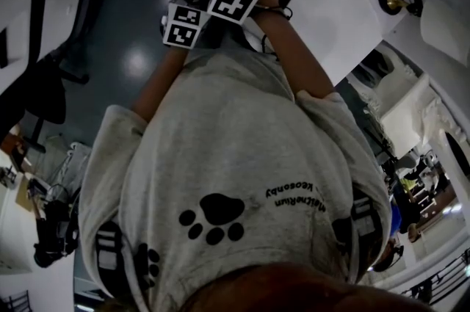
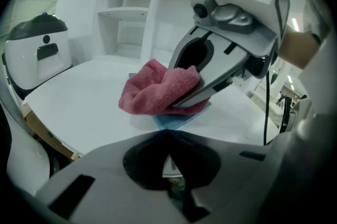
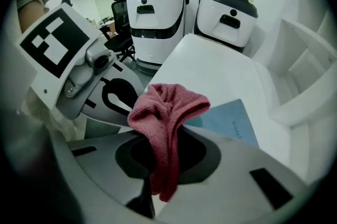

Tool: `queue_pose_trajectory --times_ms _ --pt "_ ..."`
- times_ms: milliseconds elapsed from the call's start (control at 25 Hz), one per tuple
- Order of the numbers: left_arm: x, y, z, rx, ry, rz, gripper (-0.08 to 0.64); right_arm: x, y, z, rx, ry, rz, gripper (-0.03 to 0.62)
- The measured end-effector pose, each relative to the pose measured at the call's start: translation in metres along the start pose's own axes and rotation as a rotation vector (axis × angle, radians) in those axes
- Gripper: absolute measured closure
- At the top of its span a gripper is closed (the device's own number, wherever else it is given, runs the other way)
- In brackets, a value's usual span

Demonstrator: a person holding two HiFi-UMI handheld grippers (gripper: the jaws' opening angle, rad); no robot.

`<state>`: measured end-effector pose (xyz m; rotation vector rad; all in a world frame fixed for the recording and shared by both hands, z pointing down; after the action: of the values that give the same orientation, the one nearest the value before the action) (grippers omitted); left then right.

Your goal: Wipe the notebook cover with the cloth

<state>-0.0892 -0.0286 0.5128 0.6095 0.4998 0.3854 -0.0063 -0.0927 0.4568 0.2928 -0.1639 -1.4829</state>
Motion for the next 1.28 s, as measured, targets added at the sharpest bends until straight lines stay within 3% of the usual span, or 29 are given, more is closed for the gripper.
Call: queue_pose_trajectory --times_ms 280,1280 --pt "-0.001 0.000 0.000 0.000 0.003 -0.003 0.548 0.001 -0.001 0.013 -0.046 -0.049 -0.010 0.523" --pt "0.001 0.003 0.000 -0.002 -0.012 0.011 0.548 -0.009 0.107 -0.022 -0.189 0.036 0.171 0.523"
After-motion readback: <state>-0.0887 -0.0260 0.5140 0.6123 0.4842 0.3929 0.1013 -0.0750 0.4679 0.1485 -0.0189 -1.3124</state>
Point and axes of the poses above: the fingertips, and each gripper's own axes: z forward along the fingers, x to its right, y out of its underside, the point moved 10 cm from there along -z, backward along the fingers, and after that the axes turned 8 degrees about -z, right-handed, at the moved point
